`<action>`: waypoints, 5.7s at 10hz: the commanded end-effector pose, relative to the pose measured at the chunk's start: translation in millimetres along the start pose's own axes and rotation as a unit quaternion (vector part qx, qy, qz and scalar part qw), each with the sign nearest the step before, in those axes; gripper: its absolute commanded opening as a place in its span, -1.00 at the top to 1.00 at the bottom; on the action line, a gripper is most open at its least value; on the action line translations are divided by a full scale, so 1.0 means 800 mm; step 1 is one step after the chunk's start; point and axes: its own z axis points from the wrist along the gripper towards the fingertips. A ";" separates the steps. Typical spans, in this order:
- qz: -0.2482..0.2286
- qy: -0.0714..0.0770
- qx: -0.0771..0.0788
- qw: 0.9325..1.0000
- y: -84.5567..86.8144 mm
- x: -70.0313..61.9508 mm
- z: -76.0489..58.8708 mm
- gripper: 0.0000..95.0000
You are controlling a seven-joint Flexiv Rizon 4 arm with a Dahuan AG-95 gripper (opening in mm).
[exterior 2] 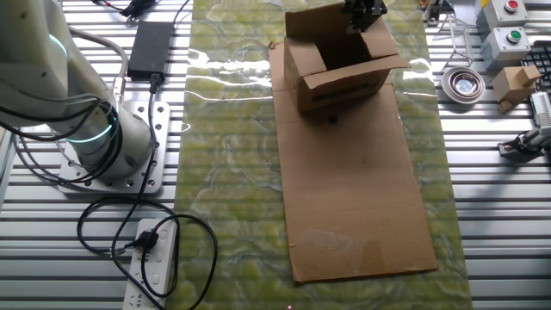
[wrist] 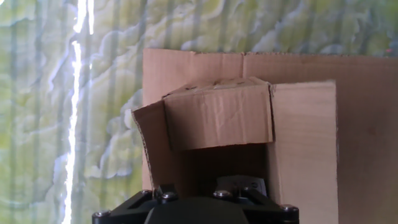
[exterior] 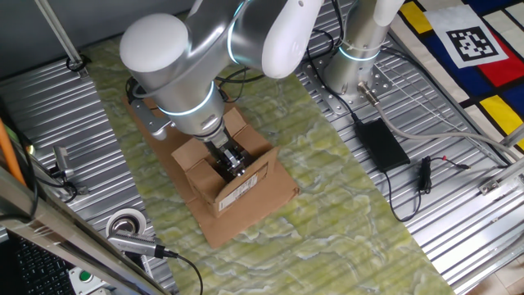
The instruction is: Open a box
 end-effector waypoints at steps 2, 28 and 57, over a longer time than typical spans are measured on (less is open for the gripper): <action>0.017 0.001 0.002 1.000 0.015 0.002 0.002 0.20; 0.029 -0.005 -0.002 1.000 0.043 0.004 0.023 0.20; 0.030 -0.010 -0.007 0.999 0.042 -0.005 0.050 0.20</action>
